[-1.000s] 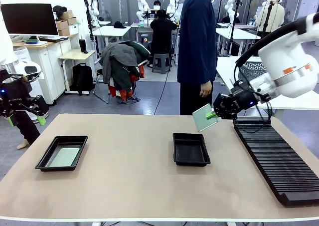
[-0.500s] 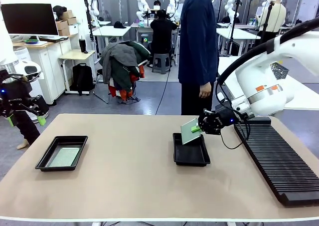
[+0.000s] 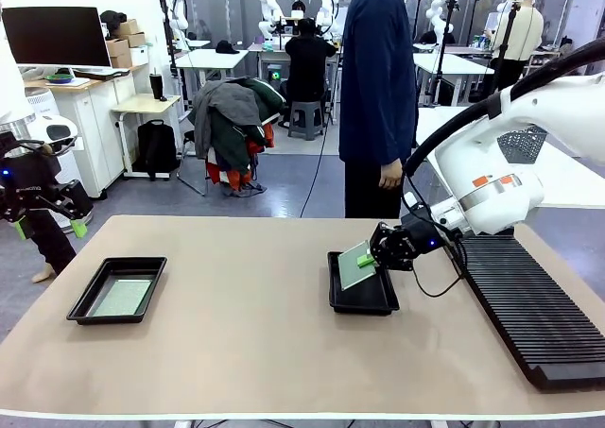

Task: Inspect and transfer BCBs to ESD trays.
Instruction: Pick up the Blank PCB from the PCB Rack and place it in the right ESD tray.

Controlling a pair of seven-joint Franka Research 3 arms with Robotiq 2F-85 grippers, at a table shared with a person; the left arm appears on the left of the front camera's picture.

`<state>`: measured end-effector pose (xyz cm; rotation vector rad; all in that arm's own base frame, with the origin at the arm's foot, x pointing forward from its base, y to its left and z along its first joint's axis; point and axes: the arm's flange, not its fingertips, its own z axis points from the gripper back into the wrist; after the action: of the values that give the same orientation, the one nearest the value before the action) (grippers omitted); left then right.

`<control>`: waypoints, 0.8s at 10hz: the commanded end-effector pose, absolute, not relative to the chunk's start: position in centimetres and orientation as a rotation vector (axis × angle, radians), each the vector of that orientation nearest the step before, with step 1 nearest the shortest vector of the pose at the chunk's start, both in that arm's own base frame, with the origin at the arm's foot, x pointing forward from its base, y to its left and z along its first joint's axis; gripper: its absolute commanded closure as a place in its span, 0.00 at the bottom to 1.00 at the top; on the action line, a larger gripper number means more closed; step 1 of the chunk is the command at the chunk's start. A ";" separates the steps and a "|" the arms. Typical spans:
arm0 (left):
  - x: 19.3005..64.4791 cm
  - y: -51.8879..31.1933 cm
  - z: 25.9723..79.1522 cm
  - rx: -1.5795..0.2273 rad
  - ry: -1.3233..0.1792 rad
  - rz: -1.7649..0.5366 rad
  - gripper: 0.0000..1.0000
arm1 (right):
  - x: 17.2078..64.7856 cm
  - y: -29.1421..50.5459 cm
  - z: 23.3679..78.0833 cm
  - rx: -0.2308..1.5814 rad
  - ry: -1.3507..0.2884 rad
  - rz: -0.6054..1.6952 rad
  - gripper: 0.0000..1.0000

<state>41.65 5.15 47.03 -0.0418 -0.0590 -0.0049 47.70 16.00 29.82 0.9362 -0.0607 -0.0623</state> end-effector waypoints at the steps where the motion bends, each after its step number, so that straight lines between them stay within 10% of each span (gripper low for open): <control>1: 41.7 5.1 46.8 -0.050 -0.067 -0.004 0.00 | 47.9 17.0 28.8 0.931 -0.103 -0.087 0.98; 8: 41.7 5.1 46.8 -0.050 -0.067 -0.004 0.00 | 48.3 18.1 26.9 0.878 -0.081 -0.113 0.98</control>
<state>41.65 5.15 47.03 -0.0418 -0.0590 -0.0049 47.99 17.12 27.16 0.8845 -0.0607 -0.0996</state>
